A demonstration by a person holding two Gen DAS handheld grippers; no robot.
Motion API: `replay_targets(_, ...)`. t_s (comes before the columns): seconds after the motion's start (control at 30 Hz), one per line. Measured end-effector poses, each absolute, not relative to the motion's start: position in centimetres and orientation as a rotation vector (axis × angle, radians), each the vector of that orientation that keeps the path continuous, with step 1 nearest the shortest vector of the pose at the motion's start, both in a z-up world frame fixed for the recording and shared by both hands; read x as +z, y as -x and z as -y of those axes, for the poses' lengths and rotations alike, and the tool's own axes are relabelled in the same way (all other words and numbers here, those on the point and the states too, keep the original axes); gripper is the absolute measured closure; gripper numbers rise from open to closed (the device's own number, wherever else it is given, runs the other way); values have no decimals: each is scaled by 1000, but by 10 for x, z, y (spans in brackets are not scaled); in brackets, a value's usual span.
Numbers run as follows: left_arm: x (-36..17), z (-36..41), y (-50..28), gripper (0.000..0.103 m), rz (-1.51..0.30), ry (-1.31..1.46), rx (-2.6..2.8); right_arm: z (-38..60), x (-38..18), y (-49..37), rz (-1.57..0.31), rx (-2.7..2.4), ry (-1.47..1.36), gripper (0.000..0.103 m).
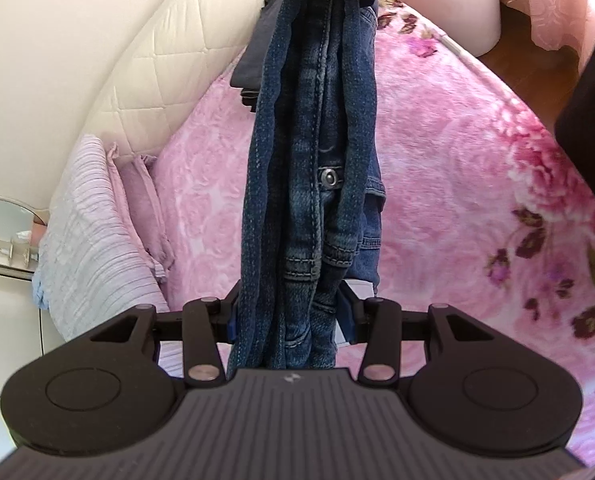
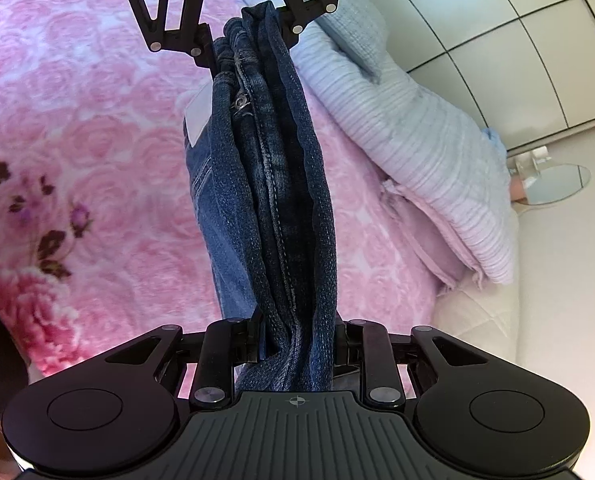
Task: Fold clothes
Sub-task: 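Carry the hanging blue jeans with both grippers toward the dark jeans stack, then lower the blue jeans onto the dark jeans stack with both grippers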
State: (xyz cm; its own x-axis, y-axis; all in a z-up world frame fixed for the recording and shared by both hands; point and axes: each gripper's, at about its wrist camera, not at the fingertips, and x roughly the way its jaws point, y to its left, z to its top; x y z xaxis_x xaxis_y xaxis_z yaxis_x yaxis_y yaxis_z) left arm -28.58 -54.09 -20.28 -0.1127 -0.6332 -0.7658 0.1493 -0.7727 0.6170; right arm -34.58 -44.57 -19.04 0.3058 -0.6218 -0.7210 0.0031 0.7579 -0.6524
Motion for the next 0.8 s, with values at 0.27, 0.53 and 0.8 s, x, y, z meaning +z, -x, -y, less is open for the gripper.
replay_targets(0.27,-201,565,298,62,510,-1636,-1906,469,-187,344,-1206,-434,615,78)
replay_targets(0.53,-202,590,327,62,448,-1646,-1857,506,-194,365,-1176,-366,636,78)
replay_targets(0.8,-188,630,390,62,443,-1637,-1798,567,-180,427,-1100,-330,697,78)
